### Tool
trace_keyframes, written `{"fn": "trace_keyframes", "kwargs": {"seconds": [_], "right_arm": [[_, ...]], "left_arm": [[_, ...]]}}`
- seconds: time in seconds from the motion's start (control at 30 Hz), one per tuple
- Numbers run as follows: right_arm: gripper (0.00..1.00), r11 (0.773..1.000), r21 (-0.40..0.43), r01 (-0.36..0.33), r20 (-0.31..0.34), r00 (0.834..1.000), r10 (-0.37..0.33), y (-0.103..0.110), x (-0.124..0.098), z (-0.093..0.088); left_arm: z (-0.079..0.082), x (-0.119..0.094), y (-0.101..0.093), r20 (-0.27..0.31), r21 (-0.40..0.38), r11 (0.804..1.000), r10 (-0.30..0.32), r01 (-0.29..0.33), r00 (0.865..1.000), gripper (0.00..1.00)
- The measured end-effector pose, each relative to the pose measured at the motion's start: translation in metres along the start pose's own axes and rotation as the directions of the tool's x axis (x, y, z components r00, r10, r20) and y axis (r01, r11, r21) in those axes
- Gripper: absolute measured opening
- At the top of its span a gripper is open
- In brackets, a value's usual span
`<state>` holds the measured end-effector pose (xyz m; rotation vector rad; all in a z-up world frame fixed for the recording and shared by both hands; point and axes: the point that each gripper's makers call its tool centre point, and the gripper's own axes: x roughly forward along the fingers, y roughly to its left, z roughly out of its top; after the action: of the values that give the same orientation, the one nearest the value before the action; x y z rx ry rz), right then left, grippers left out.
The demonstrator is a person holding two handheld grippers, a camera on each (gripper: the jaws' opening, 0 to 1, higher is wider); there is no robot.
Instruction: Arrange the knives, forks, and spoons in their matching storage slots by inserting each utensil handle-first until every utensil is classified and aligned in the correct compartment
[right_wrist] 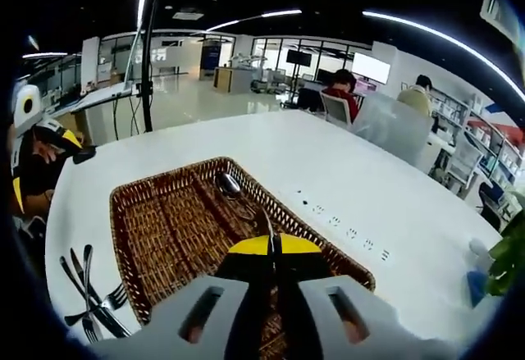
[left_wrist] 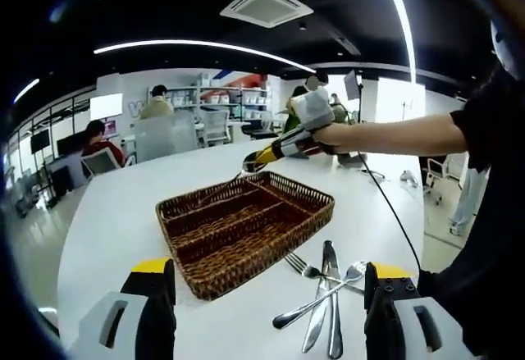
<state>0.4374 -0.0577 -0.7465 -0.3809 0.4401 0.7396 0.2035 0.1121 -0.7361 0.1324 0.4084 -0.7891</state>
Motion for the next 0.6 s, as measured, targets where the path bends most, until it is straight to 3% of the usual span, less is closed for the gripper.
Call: {"fn": "trace_keyframes", "kwargs": {"seconds": [0.33,0.6], "right_arm": [[0.00,0.998,0.047,-0.048,-0.042,0.998,0.050,0.000,0.025,-0.006],[0.00,0.988,0.133,-0.082,-0.055,0.994,0.090,0.004,0.042,-0.009]], "left_arm": [[-0.003,-0.002,0.006,-0.003,-0.003,1.000,0.006,-0.006,1.000,1.00],[-0.007,-0.004,0.011,-0.013,-0.001,1.000,0.012,-0.012,1.000,1.00]]}}
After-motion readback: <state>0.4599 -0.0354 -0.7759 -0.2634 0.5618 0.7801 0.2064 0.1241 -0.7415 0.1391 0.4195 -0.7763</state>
